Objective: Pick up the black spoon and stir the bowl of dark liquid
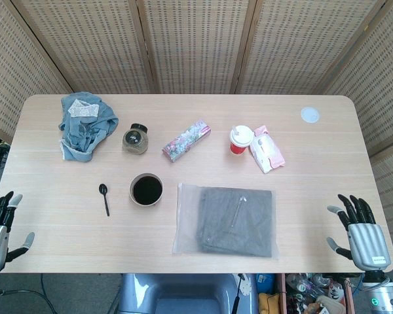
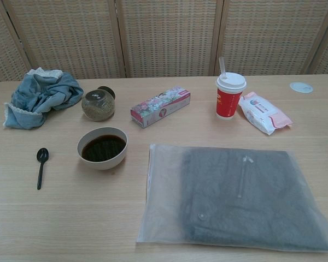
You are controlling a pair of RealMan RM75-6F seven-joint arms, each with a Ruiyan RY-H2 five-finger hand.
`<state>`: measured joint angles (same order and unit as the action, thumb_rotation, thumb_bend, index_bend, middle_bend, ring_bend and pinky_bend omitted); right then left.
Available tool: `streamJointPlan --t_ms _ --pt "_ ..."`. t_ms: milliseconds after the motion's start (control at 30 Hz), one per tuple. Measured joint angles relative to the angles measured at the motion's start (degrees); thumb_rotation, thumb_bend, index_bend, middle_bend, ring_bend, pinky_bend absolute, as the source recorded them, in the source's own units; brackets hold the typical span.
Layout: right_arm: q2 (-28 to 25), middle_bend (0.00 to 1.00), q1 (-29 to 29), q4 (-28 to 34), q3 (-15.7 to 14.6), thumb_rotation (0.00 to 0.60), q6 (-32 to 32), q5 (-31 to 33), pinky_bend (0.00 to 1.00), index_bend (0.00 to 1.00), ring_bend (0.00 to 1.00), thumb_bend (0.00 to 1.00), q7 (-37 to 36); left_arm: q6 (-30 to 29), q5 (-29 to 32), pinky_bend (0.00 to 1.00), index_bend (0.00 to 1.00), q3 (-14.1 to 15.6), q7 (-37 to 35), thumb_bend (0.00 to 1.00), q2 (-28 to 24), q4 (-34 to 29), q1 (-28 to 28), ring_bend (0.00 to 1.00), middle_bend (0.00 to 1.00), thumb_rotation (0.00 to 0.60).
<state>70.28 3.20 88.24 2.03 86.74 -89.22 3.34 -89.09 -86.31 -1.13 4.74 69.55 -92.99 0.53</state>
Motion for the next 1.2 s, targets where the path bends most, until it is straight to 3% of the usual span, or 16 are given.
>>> streamJointPlan --t_ms 800,900,967,1033,1100,1200 --pt "-0.01 0.18 -0.18 -0.41 -0.01 0.600 -0.14 0.40 0.11 0.29 0.02 0.34 -0.32 1.86 1.02 0.00 0.00 -0.80 1.08 0.35 0.04 0.43 -1.47 0.00 0.00 0.600" --pt "-0.06 0.18 -0.16 -0.42 -0.03 0.600 -0.16 0.38 0.11 0.29 0.02 0.34 -0.40 2.40 1.18 0.00 0.00 -1.01 1.46 0.34 0.00 0.56 -1.93 0.02 0.05 0.600" --pt "-0.09 0.19 -0.21 -0.45 -0.02 0.600 -0.08 0.38 0.11 0.29 0.02 0.34 -0.50 2.73 1.17 0.06 0.00 -1.11 1.84 0.34 -0.07 0.70 -2.28 0.07 0.12 0.600" --pt "-0.11 0.19 -0.26 -0.49 -0.02 0.600 -0.01 0.40 0.11 0.29 0.02 0.34 -0.58 3.26 1.13 0.27 0.00 -1.16 2.12 0.34 -0.19 0.80 -2.67 0.17 0.20 0.600" --pt "-0.10 0.19 -0.32 -0.57 -0.02 0.600 0.03 0.45 0.11 0.29 0.02 0.34 -0.69 4.07 1.07 0.41 0.00 -1.19 2.59 0.34 -0.41 0.93 -3.24 0.28 0.29 0.600" --pt "-0.10 0.20 -0.42 -0.66 -0.02 0.600 0.13 0.51 0.11 0.29 0.03 0.34 -0.83 5.58 0.95 0.53 0.00 -1.15 3.58 0.35 -0.97 0.99 -4.22 0.44 0.44 0.600"
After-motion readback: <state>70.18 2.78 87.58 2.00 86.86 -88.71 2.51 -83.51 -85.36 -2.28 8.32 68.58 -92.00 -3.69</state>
